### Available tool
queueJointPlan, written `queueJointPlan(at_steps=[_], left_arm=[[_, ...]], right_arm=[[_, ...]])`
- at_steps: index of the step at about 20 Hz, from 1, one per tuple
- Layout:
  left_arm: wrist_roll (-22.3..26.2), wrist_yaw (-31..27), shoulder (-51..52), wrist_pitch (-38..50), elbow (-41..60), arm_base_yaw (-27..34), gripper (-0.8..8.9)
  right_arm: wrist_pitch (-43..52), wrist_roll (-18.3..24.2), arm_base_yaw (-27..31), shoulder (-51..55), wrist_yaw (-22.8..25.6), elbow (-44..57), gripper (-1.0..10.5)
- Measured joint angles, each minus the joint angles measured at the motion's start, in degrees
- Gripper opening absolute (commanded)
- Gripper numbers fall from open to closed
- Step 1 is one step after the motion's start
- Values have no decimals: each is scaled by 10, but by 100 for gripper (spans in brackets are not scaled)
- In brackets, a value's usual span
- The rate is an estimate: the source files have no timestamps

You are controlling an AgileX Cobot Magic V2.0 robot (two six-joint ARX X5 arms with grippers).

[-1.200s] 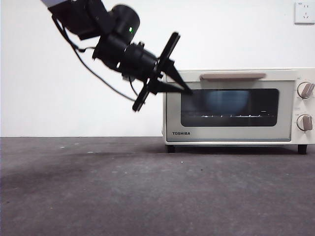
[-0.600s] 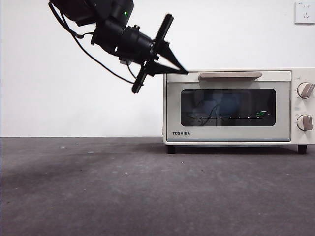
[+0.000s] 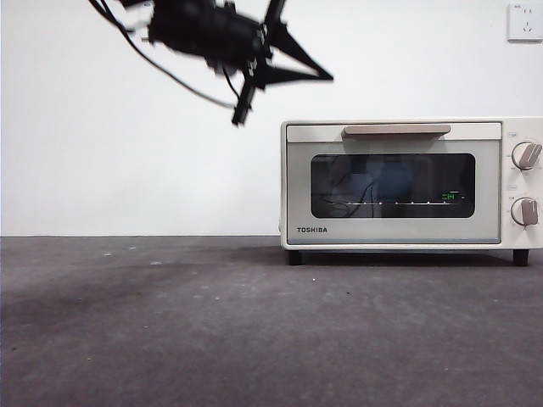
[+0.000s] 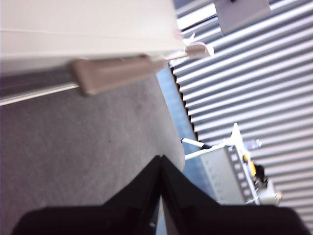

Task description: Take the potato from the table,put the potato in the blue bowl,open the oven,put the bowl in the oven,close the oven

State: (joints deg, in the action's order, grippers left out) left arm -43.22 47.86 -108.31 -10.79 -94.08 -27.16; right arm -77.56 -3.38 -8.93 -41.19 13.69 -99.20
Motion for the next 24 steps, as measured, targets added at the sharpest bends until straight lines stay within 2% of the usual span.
queueJointPlan(at_steps=[3,8,13,16,19,24], left_arm=[[66,2,46,-71,0,0,-5],[219,-25,135,-219,0,0,-5],[378,-114,232,-377,0,4,-5],[450,-171,284,-451,0,4,-5],[490,-210,328,-501,0,4,-5],[510,-259,392,-527,0,4,-5]], right_arm=[[0,0,0,0,0,0,2],[0,0,0,0,0,0,2],[0,0,0,0,0,0,2],[0,0,0,0,0,0,2],[0,0,0,-3,0,0,2],[0,0,0,-12,0,0,2]])
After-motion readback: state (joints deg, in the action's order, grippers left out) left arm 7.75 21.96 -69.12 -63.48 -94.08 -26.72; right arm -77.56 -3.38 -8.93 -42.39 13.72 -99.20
